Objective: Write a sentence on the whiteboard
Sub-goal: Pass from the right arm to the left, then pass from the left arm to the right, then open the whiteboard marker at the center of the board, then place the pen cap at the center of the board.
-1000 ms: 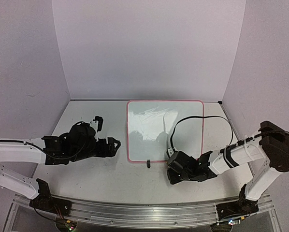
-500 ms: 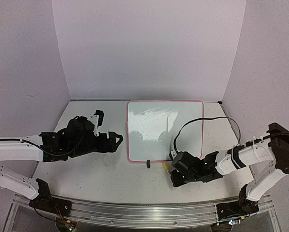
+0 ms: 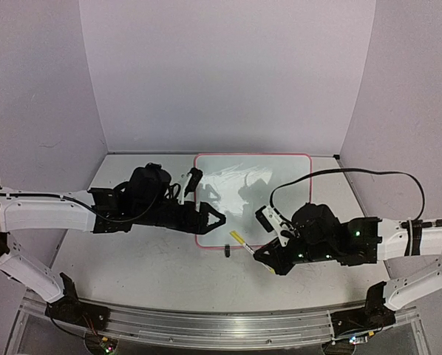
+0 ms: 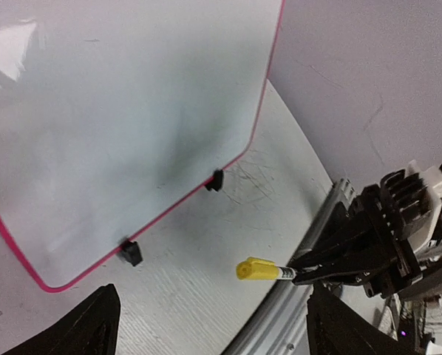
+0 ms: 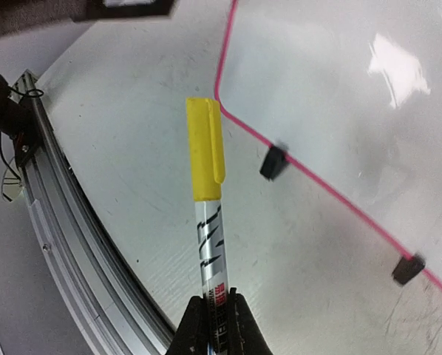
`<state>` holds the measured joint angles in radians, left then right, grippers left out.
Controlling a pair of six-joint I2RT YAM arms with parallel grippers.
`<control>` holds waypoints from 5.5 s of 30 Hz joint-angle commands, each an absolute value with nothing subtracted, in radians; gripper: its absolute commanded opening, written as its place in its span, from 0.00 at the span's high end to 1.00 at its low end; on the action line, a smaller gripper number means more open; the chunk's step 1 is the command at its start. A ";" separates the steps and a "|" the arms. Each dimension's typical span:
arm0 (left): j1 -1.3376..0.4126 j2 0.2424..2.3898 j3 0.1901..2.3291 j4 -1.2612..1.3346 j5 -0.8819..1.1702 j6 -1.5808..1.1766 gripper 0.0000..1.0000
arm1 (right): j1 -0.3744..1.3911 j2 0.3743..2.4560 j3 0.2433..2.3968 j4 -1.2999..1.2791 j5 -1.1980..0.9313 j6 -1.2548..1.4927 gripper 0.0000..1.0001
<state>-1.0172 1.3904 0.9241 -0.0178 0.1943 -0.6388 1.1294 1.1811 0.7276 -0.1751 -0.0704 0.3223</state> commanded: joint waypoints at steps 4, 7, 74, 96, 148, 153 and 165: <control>-1.011 1.421 0.965 0.155 0.457 -0.768 0.21 | 1.133 1.301 0.892 -0.045 -0.040 0.069 1.00; -1.005 1.421 0.950 0.155 0.439 -0.801 0.30 | 1.134 1.303 0.880 -0.002 -0.057 0.064 1.00; -0.925 1.211 0.811 0.526 0.245 -0.987 1.00 | 0.876 1.710 0.876 1.500 -0.675 1.154 0.54; -0.925 1.223 0.774 0.570 0.234 -1.006 1.00 | 0.881 1.765 0.861 1.706 -0.603 1.235 0.73; -0.595 1.302 0.687 -0.168 -0.004 -0.705 1.00 | 0.765 1.060 0.814 0.232 -0.177 0.316 1.00; -0.601 1.375 0.705 -0.152 -0.092 -0.650 1.00 | 0.768 1.083 0.833 0.249 -0.205 0.317 1.00; -0.617 1.613 0.839 -0.216 -0.216 -0.582 0.99 | 0.777 1.071 0.832 0.245 -0.185 0.297 1.00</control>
<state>-0.6106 1.5841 0.7871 -0.1904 -0.1449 -0.6188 0.7696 1.0916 0.7910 0.2281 -0.2074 0.3208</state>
